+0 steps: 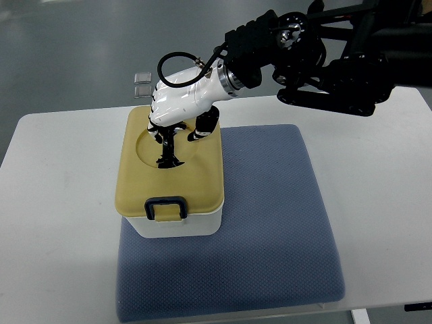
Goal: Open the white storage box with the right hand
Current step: 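Lower the right hand onto the black handle and close fingers around it, then lift the yellow lid off the white box with the right hand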
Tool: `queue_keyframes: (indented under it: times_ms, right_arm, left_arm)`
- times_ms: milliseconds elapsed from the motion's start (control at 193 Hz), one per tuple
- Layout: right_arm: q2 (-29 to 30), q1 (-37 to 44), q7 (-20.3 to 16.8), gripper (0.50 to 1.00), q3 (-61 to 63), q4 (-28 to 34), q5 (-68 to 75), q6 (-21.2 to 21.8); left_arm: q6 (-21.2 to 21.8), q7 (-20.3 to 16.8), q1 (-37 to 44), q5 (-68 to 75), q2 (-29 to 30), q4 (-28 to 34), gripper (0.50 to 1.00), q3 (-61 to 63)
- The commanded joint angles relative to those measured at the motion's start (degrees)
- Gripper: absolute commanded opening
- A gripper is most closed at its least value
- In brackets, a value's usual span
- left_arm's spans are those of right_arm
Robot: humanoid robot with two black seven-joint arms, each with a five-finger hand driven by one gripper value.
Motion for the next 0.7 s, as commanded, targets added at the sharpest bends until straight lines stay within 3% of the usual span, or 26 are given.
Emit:
queue_keyframes:
  times_ms: [0, 165, 253, 279, 693]
  right_arm:
    - [0.0, 0.3, 0.0, 0.621, 0.0, 0.0, -0.1, -0.1]
    - [0.9, 0.7, 0.0, 0.576, 0.1, 0.0, -0.1, -0.2]
    - [0.9, 0.7, 0.0, 0.533, 0.1, 0.0, -0.1, -0.4]
    - [1.0, 0.7, 0.0, 0.501, 0.1, 0.0, -0.1, -0.5]
    - [1.4, 0.9, 1.0, 0.500, 1.4, 0.2, 0.3, -6.1]
  left_arm:
    - [0.0, 0.0, 0.0, 0.0, 0.0, 0.0, 1.000, 0.0]
    - [0.0, 0.0, 0.0, 0.0, 0.0, -0.1, 1.000, 0.0]
    - [0.0, 0.0, 0.0, 0.0, 0.0, 0.0, 1.000, 0.0]
    - [0.0, 0.0, 0.0, 0.0, 0.0, 0.0, 1.000, 0.0]
    - [0.0, 0.0, 0.0, 0.0, 0.0, 0.0, 1.000, 0.0]
